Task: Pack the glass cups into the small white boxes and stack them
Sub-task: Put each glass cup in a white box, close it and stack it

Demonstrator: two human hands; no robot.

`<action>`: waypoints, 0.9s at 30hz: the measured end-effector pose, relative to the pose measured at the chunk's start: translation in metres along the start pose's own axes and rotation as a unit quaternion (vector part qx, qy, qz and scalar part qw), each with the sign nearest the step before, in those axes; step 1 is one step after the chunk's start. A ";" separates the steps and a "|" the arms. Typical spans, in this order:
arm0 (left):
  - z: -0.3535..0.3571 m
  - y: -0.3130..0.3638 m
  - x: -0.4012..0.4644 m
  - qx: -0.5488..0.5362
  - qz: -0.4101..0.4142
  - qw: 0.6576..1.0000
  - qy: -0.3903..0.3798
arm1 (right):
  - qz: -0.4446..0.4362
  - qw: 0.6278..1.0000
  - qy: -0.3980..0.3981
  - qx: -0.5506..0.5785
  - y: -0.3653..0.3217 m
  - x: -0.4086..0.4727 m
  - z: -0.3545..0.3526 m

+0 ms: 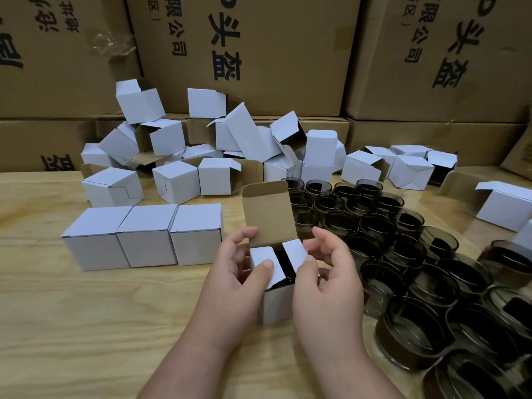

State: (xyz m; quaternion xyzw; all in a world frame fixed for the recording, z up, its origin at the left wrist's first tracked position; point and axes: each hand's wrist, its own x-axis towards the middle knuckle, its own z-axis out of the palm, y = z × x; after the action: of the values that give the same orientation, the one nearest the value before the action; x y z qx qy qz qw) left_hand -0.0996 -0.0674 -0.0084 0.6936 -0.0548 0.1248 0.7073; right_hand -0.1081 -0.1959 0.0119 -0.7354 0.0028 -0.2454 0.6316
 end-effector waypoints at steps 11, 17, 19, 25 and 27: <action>0.001 0.002 0.000 0.004 0.016 1.000 -0.008 | 0.146 0.975 -0.114 0.122 0.004 0.012 -0.001; 0.001 0.002 0.001 0.002 0.015 1.000 -0.012 | 0.148 0.975 -0.121 0.117 0.005 0.012 -0.001; 0.001 0.002 0.001 0.002 0.014 1.000 -0.013 | 0.147 0.974 -0.128 0.118 0.004 0.012 -0.001; 0.001 0.005 0.000 -0.007 0.012 1.000 -0.009 | 0.138 0.975 -0.126 0.119 0.007 0.013 0.001; 0.002 0.007 0.000 -0.009 0.013 1.000 -0.008 | 0.135 0.976 -0.123 0.121 0.007 0.013 0.001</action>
State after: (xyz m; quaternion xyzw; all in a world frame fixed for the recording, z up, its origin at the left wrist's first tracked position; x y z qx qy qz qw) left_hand -0.1014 -0.0691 -0.0017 0.6876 -0.0710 0.1276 0.7113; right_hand -0.0936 -0.2004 0.0096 -0.6710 -0.0056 -0.0636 0.7387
